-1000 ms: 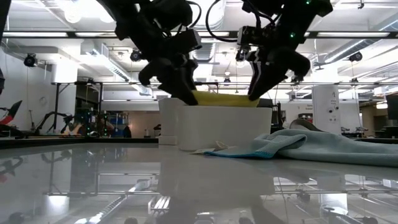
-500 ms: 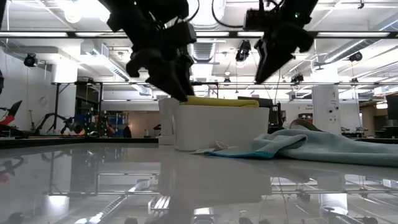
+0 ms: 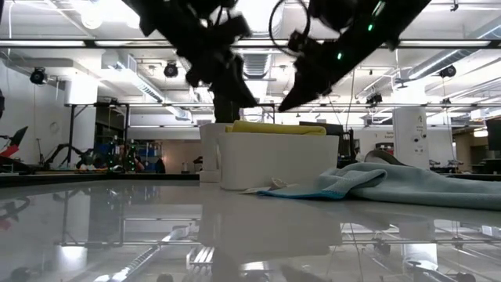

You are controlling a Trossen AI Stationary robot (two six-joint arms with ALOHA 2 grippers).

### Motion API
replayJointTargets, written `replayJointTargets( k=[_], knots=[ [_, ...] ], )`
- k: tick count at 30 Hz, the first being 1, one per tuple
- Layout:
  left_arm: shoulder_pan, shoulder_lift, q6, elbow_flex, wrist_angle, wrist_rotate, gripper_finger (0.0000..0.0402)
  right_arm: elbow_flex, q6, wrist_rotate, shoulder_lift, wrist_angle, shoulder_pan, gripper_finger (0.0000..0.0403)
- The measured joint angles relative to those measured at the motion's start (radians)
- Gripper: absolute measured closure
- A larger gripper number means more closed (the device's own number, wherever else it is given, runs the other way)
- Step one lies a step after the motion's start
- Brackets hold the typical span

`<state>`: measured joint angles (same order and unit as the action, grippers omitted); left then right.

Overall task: Fold microfiber towels
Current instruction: Put the yellow towel into the bin

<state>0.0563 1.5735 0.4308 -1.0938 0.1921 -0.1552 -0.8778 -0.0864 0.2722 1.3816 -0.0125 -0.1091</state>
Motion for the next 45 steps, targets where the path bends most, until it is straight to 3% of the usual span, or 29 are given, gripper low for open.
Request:
replayJointTargets(
  k=[8, 17, 31, 39, 45],
  knots=[
    [0.011, 0.082, -0.083, 0.045, -0.002, -0.063, 0.0394, 0.023, 0.035, -0.003, 0.13, -0.011, -0.051, 0.0394],
    [0.012, 0.123, -0.134, 0.056, 0.0, -0.064, 0.0386, 0.021, 0.032, -0.011, 0.168, 0.019, -0.064, 0.0394],
    [0.011, -0.027, -0.114, 0.052, 0.009, -0.069, 0.0386, 0.02, 0.019, -0.011, -0.06, 0.105, -0.064, 0.0394],
    [0.002, -0.025, -0.138, 0.067, -0.001, -0.052, 0.0386, 0.02, 0.076, -0.179, -0.104, 0.09, -0.059, 0.0394],
    [0.002, 0.016, -0.145, 0.075, -0.009, -0.052, 0.0384, 0.021, 0.102, -0.194, -0.019, 0.008, -0.053, 0.0394]
  ],
)
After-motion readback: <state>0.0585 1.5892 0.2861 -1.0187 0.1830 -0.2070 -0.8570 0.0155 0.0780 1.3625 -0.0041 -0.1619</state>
